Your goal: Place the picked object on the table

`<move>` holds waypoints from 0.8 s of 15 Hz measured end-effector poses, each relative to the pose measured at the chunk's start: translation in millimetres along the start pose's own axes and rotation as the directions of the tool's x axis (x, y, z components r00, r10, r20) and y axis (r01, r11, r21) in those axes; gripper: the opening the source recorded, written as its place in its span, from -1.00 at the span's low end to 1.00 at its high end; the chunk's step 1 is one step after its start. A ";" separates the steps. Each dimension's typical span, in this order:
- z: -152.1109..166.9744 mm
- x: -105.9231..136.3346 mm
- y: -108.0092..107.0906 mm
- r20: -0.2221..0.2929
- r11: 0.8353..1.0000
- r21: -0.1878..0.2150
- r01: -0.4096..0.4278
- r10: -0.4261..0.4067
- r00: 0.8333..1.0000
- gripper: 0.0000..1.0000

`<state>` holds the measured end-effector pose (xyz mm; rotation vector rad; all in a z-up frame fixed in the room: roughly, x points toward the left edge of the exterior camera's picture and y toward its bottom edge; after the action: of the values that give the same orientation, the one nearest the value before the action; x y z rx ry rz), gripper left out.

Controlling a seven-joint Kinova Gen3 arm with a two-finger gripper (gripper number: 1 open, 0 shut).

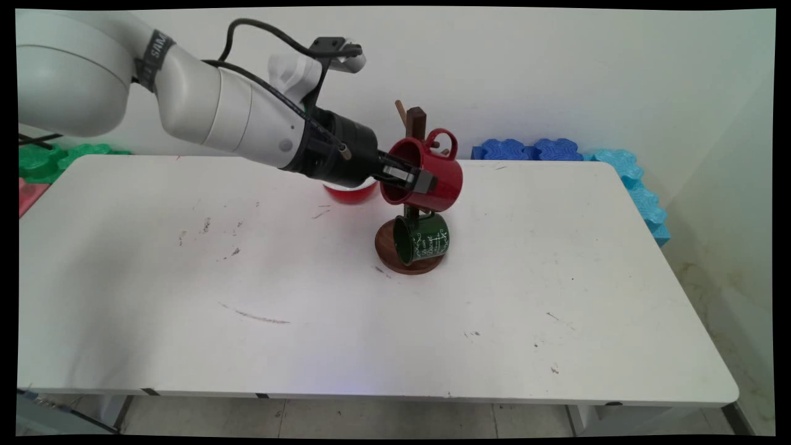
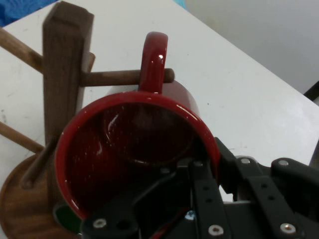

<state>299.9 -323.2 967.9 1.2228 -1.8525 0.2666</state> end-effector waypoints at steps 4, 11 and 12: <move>-2.8 -0.9 8.0 0.007 1.000 -0.014 -0.003 0.003 1.000 -1.00; -12.5 -4.6 23.2 0.024 0.999 -0.041 -0.022 0.023 0.999 -1.00; -14.9 -5.7 24.1 0.029 0.999 -0.042 -0.029 0.030 0.999 -1.00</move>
<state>288.9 -298.8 978.9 1.1778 -1.8932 0.2267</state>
